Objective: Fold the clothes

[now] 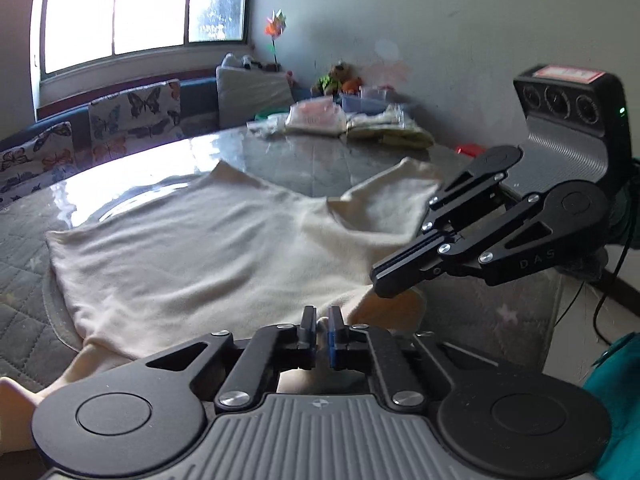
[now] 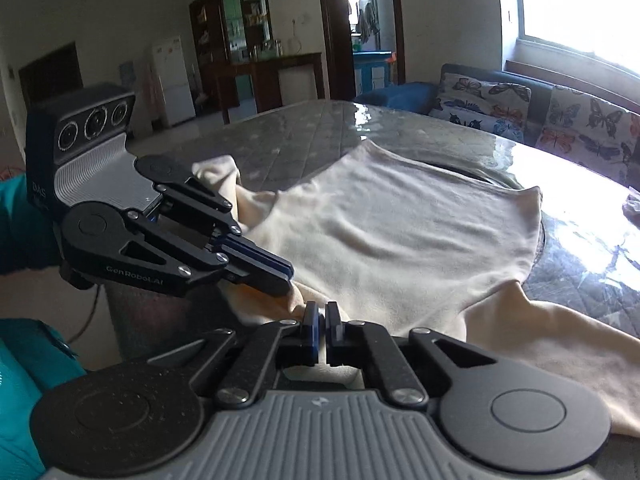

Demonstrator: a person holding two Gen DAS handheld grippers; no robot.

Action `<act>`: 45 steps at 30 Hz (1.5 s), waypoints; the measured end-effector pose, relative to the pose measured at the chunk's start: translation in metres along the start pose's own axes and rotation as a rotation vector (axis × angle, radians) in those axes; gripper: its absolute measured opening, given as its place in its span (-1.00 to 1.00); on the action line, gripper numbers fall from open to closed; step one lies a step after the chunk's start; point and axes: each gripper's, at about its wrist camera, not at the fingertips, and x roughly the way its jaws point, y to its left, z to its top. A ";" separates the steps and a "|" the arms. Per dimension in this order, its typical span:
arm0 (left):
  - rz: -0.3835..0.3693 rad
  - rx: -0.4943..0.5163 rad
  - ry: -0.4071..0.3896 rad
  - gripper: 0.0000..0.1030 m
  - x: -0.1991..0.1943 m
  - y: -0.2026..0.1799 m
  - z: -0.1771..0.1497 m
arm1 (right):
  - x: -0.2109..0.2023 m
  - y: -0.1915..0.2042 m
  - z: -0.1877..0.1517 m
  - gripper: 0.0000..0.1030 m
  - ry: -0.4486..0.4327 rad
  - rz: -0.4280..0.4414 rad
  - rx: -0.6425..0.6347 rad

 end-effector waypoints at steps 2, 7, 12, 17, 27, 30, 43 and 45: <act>-0.014 0.000 -0.004 -0.90 -0.006 0.000 -0.003 | -0.005 -0.001 -0.002 -0.96 0.005 0.017 -0.003; -0.036 0.006 0.061 -0.90 -0.001 -0.004 -0.014 | 0.001 0.006 -0.014 -0.96 0.084 0.034 -0.044; -0.013 -0.020 -0.008 -0.86 -0.005 -0.001 0.006 | -0.008 0.005 -0.013 -0.90 0.051 0.042 -0.016; -0.025 -0.032 0.019 -0.82 0.013 0.003 0.010 | -0.010 0.001 -0.010 -0.71 0.015 0.010 0.007; 0.030 0.041 0.068 -0.59 0.020 -0.011 -0.008 | 0.015 0.012 -0.015 -0.84 0.035 -0.039 -0.026; 0.034 0.050 0.063 -0.83 0.019 -0.010 -0.010 | 0.009 0.012 -0.014 -0.94 0.018 -0.024 -0.025; -0.051 0.075 0.066 -0.95 0.005 -0.018 -0.017 | -0.002 0.003 -0.006 -0.84 -0.059 -0.014 0.033; -0.054 0.076 0.046 -0.93 0.000 -0.017 -0.012 | 0.001 0.000 -0.003 -0.84 -0.082 -0.018 0.050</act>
